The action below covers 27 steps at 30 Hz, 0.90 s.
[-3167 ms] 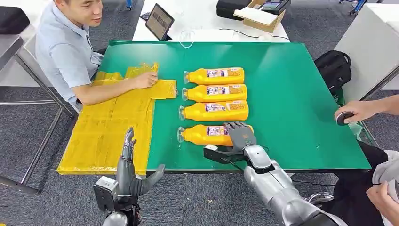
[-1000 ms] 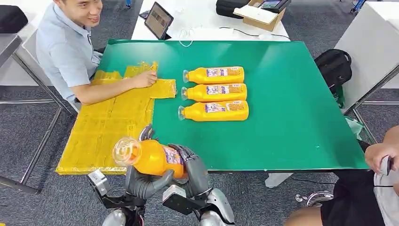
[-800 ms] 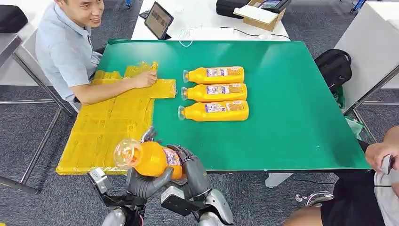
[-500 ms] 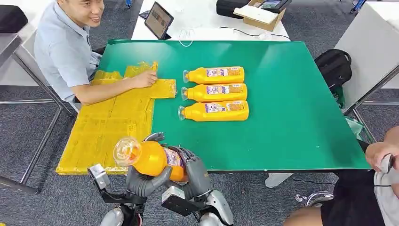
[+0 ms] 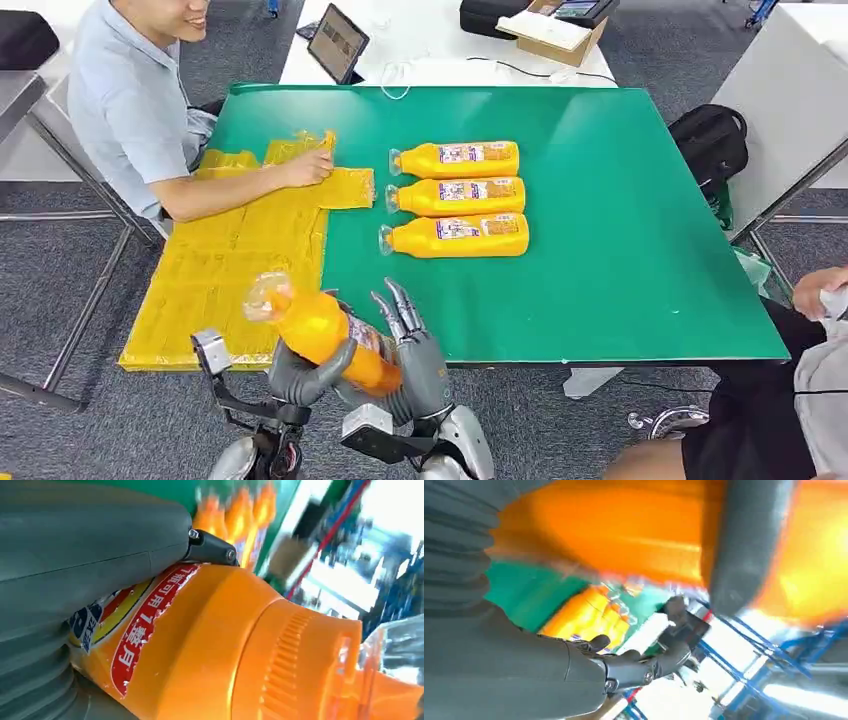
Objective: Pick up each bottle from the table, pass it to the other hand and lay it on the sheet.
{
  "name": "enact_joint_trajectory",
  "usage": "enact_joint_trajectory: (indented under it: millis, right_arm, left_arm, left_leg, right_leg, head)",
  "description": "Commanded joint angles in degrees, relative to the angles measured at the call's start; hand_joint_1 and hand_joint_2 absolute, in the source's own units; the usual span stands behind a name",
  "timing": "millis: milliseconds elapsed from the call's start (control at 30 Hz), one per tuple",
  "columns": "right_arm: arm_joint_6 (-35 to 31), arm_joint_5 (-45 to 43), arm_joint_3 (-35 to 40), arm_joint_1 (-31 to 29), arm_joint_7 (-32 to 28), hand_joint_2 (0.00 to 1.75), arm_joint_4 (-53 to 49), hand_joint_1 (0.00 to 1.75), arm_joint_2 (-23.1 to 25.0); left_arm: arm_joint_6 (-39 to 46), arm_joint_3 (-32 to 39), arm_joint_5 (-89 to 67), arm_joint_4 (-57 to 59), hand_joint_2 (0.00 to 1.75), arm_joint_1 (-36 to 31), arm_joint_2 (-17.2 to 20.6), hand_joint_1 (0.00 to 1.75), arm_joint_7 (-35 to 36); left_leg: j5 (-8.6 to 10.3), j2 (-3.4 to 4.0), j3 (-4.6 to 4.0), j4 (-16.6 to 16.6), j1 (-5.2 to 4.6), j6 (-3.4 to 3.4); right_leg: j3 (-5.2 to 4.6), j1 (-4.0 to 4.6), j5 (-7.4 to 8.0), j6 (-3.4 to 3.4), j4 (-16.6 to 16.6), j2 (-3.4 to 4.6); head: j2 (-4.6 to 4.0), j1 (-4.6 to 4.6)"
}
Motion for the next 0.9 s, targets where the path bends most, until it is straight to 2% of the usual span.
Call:
enact_joint_trajectory:
  millis: [33, 133, 233, 333, 500, 533, 633, 900]
  right_arm:
    - [-0.70, 5.84, -9.18, 8.00, -5.30, 0.00, -13.56, 0.00, 3.25]
    - [-0.70, 5.37, -10.14, 9.95, -5.30, 0.00, -19.09, 0.00, 3.18]
    - [-0.70, 3.42, -10.08, 9.98, -5.30, 0.00, -20.07, 0.00, 2.57]
    - [-0.70, 2.81, -9.95, 9.64, -5.30, 0.00, -20.66, 0.00, 2.20]
    - [-0.70, -0.14, -8.41, 8.87, -5.30, 0.00, -20.09, 0.00, 1.95]
    - [-0.70, -0.14, -8.41, 8.87, -5.30, 0.00, -20.09, 0.00, 1.95]
    - [-0.70, -0.89, -6.62, 8.34, -5.30, 0.00, -20.28, 0.00, 1.32]
    - [-0.70, -2.81, -5.85, 7.43, -5.30, 0.00, -18.71, 0.00, 0.54]
  left_arm:
    - [16.78, 14.24, -9.14, 4.71, 1.75, -6.98, 1.97, 1.75, -4.62]
    - [26.31, 14.63, -25.41, 4.44, 1.75, -7.88, 4.17, 1.75, -7.77]
    - [26.86, 13.35, -33.12, 3.88, 1.75, -9.27, 5.93, 1.75, -6.17]
    - [31.15, 10.54, -49.19, 5.30, 1.75, -12.48, 8.25, 1.75, -4.03]
    - [31.36, 6.74, -69.64, 15.96, 1.75, -22.02, 10.92, 1.75, 3.95]
    - [31.36, 6.74, -69.64, 15.96, 1.75, -22.02, 10.92, 1.75, 3.95]
    - [28.07, 4.22, -77.91, 25.34, 1.75, -28.11, 12.22, 1.75, 7.19]
    - [20.45, 0.06, -85.75, 40.67, 1.75, -36.50, 13.22, 1.75, 8.82]
  left_leg:
    - [-0.11, -0.13, 0.22, 0.01, 0.05, -0.10]
    - [-0.05, -0.08, 0.16, -0.03, 0.03, -0.09]
    - [-0.03, -0.07, 0.09, -0.01, 0.04, -0.06]
    - [-0.12, -0.15, 0.27, 0.01, 0.06, -0.09]
    - [-0.01, -0.30, 0.16, 0.01, 0.04, -0.10]
    - [0.05, -0.29, 0.12, -0.01, 0.05, -0.09]
    - [0.09, -0.25, 0.10, -0.04, 0.03, -0.06]
    - [0.03, -0.13, 0.26, 0.00, 0.05, -0.08]
  right_leg:
    - [0.23, 0.06, -0.17, -0.16, 0.06, -0.13]
    - [0.15, 0.03, -0.12, -0.13, 0.05, -0.08]
    - [0.10, 0.04, -0.09, -0.09, 0.04, -0.07]
    - [0.30, 0.06, -0.20, -0.15, 0.05, -0.15]
    - [0.21, 0.04, -0.16, -0.15, 0.10, -0.30]
    - [0.15, 0.05, -0.09, -0.14, 0.04, -0.29]
    - [0.13, 0.02, -0.05, -0.11, 0.02, -0.25]
    - [0.30, 0.05, -0.09, -0.12, 0.05, -0.13]
  head:
    - [0.00, 0.04]
    - [0.00, 0.04]
    - [0.00, 0.04]
    - [0.00, 0.04]
    - [0.00, 0.04]
    - [0.00, 0.02]
    - [0.00, 0.04]
    - [0.00, 0.04]
